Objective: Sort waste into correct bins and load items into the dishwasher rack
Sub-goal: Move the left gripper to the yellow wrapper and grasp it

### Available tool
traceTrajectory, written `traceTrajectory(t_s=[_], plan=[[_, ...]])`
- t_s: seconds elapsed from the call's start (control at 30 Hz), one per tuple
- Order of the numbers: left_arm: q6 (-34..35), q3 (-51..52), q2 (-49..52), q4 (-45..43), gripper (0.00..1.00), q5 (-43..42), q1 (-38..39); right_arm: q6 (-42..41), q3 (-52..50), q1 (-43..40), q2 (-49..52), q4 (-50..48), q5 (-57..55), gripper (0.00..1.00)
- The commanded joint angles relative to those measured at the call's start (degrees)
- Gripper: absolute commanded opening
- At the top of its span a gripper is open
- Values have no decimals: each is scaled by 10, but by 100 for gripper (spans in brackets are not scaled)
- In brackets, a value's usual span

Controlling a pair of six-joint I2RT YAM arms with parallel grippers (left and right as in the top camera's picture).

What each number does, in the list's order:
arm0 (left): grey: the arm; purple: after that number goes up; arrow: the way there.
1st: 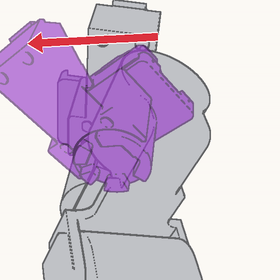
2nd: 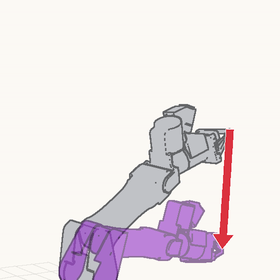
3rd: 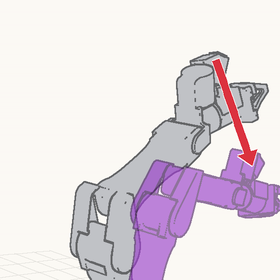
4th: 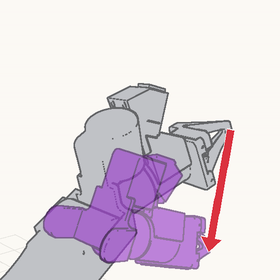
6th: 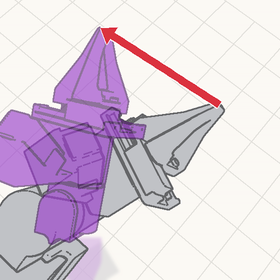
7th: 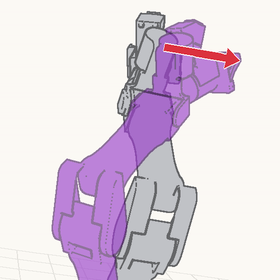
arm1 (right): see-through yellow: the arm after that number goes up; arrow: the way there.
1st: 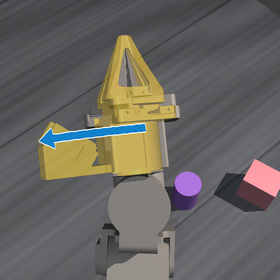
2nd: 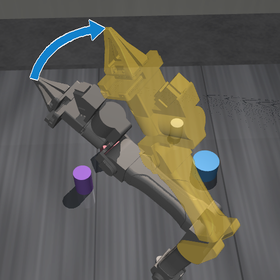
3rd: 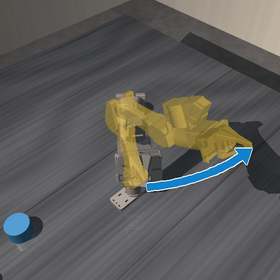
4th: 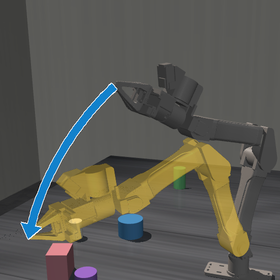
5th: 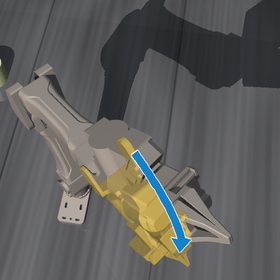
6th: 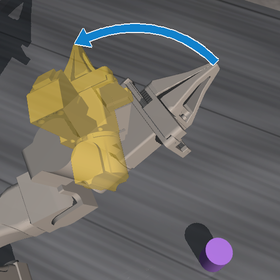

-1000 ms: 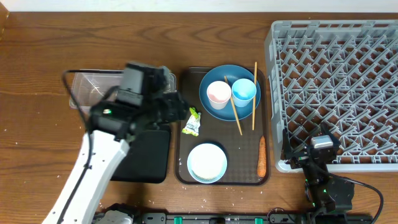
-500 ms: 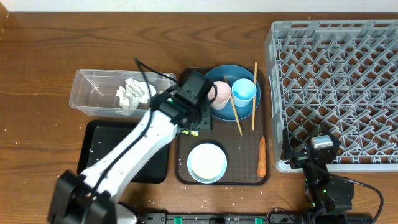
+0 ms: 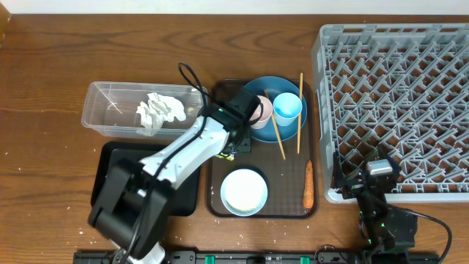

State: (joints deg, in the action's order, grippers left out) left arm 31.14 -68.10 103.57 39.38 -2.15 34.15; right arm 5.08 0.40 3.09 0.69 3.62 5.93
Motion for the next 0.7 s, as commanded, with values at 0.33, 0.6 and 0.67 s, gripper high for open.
traceTrajectory(t_s=[0.33, 0.6, 0.67], plan=[[3, 5, 89, -46, 54, 14, 0, 3, -1, 3, -3, 2, 0, 99], [2, 5, 84, -40, 25, 14, -1, 3, -1, 3, -3, 2, 0, 99], [2, 5, 74, -38, 19, 16, -2, 3, -1, 3, -3, 2, 1, 99]])
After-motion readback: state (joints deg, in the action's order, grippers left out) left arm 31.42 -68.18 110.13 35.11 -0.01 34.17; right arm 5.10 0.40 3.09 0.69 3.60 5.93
